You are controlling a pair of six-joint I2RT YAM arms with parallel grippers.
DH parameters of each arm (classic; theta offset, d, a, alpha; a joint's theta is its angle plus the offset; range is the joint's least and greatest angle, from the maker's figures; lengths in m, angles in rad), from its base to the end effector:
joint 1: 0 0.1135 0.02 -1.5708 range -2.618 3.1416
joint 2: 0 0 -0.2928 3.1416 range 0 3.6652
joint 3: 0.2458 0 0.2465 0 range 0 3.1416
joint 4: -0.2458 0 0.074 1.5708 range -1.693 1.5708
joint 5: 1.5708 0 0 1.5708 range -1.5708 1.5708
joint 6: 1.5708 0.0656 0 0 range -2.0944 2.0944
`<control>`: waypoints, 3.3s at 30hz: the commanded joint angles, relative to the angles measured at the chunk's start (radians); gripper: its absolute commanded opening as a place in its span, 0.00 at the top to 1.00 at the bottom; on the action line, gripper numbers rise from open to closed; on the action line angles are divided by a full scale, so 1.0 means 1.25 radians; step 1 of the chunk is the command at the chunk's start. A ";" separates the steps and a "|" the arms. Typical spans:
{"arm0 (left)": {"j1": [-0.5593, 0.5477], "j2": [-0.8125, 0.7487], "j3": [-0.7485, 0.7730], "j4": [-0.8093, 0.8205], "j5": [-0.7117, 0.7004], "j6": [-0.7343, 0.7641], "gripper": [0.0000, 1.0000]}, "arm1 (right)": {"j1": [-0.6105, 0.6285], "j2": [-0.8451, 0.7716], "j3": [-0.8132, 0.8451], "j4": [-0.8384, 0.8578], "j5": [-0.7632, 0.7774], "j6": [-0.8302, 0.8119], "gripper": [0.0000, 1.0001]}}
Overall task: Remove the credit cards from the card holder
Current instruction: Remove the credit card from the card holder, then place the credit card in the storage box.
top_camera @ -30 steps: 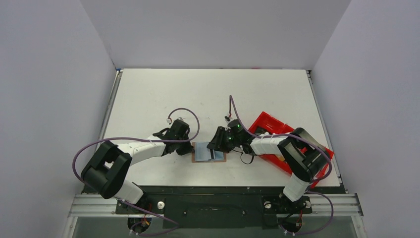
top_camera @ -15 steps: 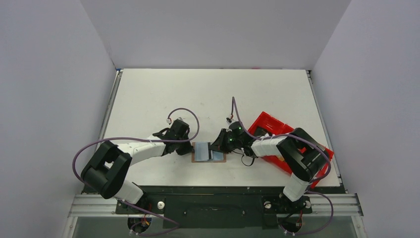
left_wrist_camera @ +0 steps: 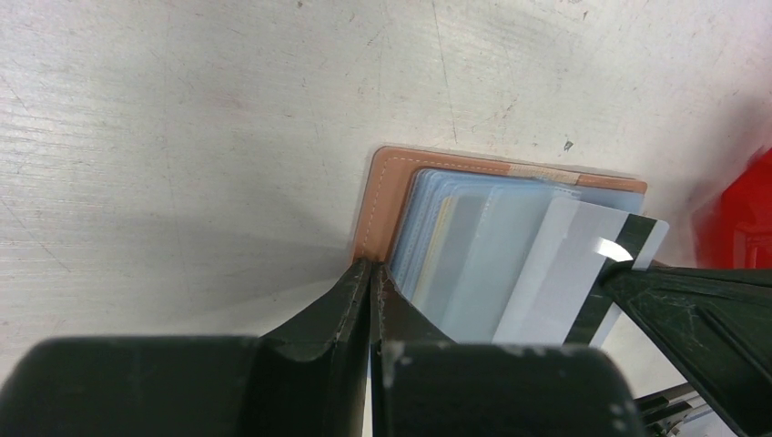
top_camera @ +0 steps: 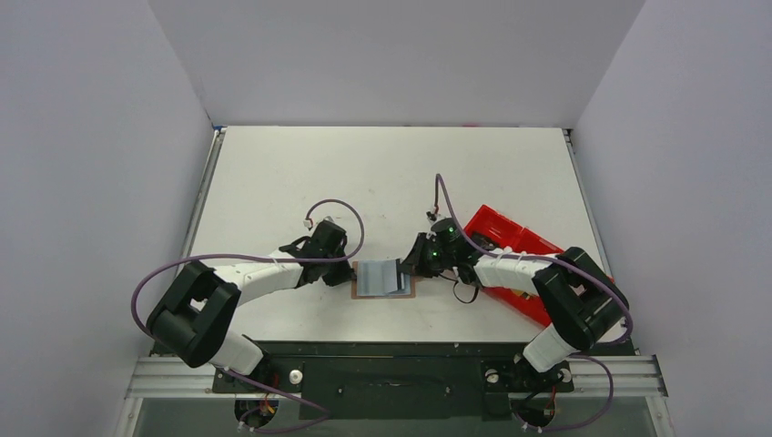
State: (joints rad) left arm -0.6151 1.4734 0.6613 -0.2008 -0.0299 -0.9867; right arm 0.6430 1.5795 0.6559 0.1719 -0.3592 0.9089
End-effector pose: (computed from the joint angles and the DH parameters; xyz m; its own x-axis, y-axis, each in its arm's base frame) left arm 0.2245 -0.1562 0.1543 -0.8525 -0.4187 -0.3131 -0.2671 0.8636 -0.4277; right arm 0.2371 0.2064 0.1592 -0.9408 0.2179 -0.2596 -0.0402 0.6888 0.7238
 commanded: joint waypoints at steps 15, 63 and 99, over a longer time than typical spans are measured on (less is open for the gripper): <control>0.009 -0.056 0.058 -0.153 -0.023 0.093 1.00 | -0.019 -0.175 0.078 -0.228 0.046 -0.079 1.00; 0.010 -0.144 0.273 -0.247 0.135 0.270 0.65 | -0.549 -0.415 0.322 -1.121 0.806 -0.203 1.00; 0.011 -0.146 0.277 -0.251 0.138 0.260 0.65 | -0.652 -0.369 0.308 -1.047 0.673 -0.255 0.47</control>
State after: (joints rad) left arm -0.6067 1.3090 0.9649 -0.5362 0.1368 -0.6682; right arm -0.2043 1.1698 0.9977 -1.1458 0.5083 0.6197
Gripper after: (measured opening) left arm 0.346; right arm 0.515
